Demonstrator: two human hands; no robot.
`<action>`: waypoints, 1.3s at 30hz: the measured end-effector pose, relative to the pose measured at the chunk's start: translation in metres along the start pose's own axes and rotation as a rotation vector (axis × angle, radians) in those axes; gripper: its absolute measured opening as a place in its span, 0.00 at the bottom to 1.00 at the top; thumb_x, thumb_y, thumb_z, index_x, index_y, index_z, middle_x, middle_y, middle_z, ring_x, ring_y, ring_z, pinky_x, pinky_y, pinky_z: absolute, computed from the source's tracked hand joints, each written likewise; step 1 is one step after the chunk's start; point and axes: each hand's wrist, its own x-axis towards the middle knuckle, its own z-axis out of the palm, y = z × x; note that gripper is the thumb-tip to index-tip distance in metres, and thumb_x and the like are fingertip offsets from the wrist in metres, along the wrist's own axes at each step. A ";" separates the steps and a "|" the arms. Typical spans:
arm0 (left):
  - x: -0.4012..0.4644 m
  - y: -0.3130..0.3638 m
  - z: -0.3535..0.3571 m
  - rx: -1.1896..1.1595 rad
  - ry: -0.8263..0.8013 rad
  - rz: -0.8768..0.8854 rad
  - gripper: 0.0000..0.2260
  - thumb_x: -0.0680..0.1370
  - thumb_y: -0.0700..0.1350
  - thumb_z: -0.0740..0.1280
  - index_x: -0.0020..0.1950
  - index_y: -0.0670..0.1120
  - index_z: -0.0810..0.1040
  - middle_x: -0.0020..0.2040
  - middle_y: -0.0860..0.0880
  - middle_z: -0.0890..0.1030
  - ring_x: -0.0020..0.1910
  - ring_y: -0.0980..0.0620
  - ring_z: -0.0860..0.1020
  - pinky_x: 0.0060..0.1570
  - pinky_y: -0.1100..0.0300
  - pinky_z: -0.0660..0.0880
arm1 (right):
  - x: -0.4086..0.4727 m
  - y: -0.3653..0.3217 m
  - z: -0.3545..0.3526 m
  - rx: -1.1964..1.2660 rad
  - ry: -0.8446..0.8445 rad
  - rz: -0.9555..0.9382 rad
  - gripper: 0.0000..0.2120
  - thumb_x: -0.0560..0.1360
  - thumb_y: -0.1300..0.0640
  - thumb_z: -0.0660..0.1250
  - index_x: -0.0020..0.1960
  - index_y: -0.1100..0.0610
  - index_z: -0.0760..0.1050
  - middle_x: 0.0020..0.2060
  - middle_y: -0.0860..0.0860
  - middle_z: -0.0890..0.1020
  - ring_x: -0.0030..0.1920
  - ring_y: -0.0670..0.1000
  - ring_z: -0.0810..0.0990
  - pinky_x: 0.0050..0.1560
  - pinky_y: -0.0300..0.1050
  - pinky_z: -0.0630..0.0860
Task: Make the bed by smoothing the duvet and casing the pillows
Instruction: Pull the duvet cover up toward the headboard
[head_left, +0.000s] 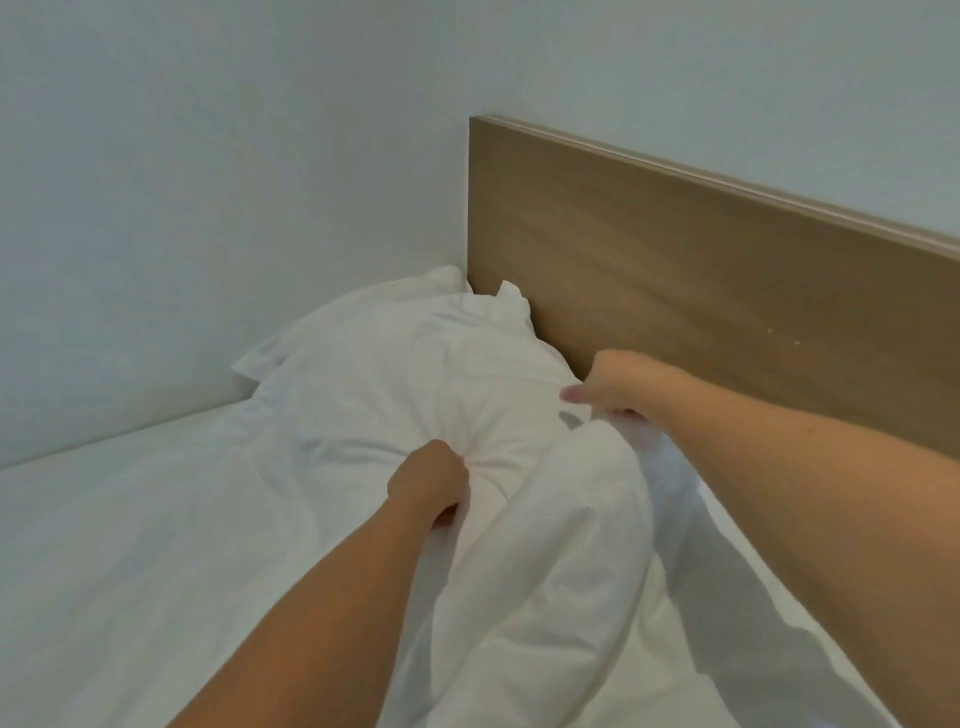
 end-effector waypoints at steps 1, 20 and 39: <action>0.005 0.001 -0.007 -0.046 -0.024 0.017 0.13 0.81 0.45 0.58 0.54 0.37 0.76 0.42 0.40 0.83 0.37 0.44 0.83 0.38 0.55 0.82 | 0.009 -0.006 0.011 -0.093 -0.167 0.024 0.20 0.73 0.39 0.67 0.55 0.54 0.76 0.56 0.54 0.79 0.50 0.54 0.79 0.53 0.46 0.73; 0.094 0.022 -0.146 -0.097 0.150 0.166 0.14 0.70 0.47 0.61 0.41 0.38 0.82 0.36 0.43 0.84 0.37 0.42 0.82 0.46 0.49 0.82 | 0.095 -0.073 0.106 0.207 0.278 -0.074 0.33 0.80 0.37 0.42 0.77 0.48 0.31 0.78 0.56 0.45 0.77 0.58 0.47 0.75 0.60 0.42; 0.241 0.058 -0.199 -0.350 0.540 0.221 0.26 0.79 0.52 0.62 0.73 0.44 0.61 0.59 0.39 0.77 0.54 0.39 0.79 0.43 0.53 0.76 | 0.139 -0.050 0.226 0.204 0.663 -0.248 0.31 0.81 0.41 0.38 0.77 0.57 0.54 0.77 0.56 0.57 0.77 0.56 0.53 0.75 0.47 0.45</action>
